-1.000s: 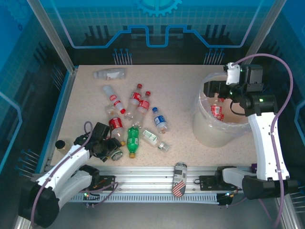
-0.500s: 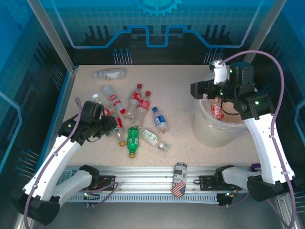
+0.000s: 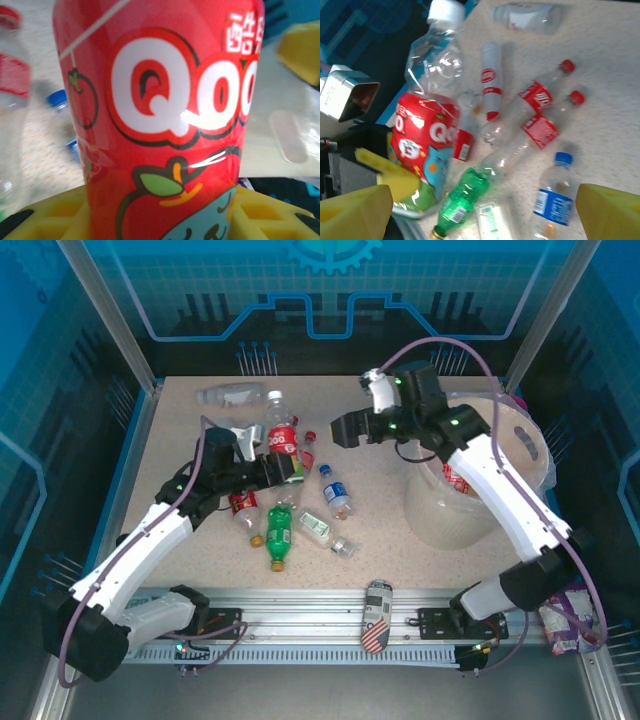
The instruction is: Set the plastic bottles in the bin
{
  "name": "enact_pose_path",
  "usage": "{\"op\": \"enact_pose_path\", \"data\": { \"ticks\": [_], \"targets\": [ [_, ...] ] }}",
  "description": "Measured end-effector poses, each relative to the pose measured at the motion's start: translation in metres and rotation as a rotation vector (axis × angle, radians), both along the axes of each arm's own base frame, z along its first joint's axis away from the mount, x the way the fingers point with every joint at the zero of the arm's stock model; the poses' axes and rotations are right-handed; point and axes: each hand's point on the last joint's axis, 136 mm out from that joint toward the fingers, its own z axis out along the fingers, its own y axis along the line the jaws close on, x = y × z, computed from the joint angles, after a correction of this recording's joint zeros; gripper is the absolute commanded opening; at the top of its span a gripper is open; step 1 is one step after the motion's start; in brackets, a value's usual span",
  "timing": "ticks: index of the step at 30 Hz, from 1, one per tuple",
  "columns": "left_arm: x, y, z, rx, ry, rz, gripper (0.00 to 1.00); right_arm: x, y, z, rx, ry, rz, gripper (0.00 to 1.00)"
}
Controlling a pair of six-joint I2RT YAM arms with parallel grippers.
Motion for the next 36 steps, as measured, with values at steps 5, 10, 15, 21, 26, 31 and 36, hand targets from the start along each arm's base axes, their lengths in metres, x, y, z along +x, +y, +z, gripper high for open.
{"op": "enact_pose_path", "data": {
  "ticks": [5,10,15,21,26,31,36],
  "targets": [
    [-0.002,-0.030,0.007,-0.030,-0.076,-0.118,0.47,0.006,0.018,-0.002,0.043,0.023,0.041,0.95],
    [-0.007,-0.048,0.003,-0.031,-0.097,-0.185,0.47,0.013,0.032,-0.006,0.089,0.051,0.069,0.94],
    [-0.004,-0.054,-0.008,-0.013,-0.084,-0.200,0.47,0.023,0.040,-0.016,0.102,0.093,0.071,0.79],
    [-0.003,-0.055,-0.006,-0.013,-0.092,-0.202,0.47,0.031,0.035,-0.022,0.084,0.091,0.042,0.59],
    [-0.002,-0.055,-0.007,-0.006,-0.103,-0.205,0.72,0.032,0.034,-0.021,0.085,0.090,0.036,0.54],
    [0.000,-0.054,-0.005,0.006,-0.122,-0.200,0.94,0.034,0.032,-0.013,0.095,0.072,0.040,0.49],
    [0.000,-0.046,-0.005,0.040,-0.131,-0.163,0.99,0.051,0.011,0.026,0.117,-0.016,0.003,0.49]
  ]
}}
